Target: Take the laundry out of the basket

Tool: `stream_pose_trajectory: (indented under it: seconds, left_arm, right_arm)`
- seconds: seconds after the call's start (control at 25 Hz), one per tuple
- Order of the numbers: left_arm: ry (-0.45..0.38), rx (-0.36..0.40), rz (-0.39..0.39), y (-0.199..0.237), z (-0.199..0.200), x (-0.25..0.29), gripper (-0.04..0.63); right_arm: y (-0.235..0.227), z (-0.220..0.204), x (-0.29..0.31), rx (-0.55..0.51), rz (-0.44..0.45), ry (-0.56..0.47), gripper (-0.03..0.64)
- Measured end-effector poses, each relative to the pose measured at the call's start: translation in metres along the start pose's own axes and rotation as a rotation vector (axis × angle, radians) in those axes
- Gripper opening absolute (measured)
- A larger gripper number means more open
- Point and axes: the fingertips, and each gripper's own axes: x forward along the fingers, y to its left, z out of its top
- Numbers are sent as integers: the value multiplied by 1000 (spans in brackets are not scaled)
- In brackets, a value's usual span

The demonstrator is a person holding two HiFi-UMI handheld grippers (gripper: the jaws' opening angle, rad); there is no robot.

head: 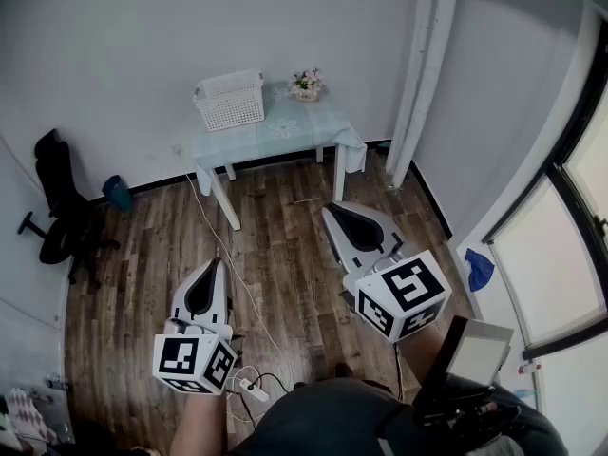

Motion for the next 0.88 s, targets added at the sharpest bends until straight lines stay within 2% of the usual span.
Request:
stream_pose_trajectory:
  seconds: [0.28, 0.6, 0.88]
  left_arm:
    - [14, 30, 10, 20, -4, -7, 8]
    - [-10, -24, 32, 50, -2, -7, 8]
    - [-13, -16, 21, 64, -9, 7, 8]
  right_arm:
    - [12, -4, 4, 42, -9, -4, 14]
    - [35, -8, 16, 19, -12, 19, 14]
    - [32, -22, 44, 36, 15, 26, 14]
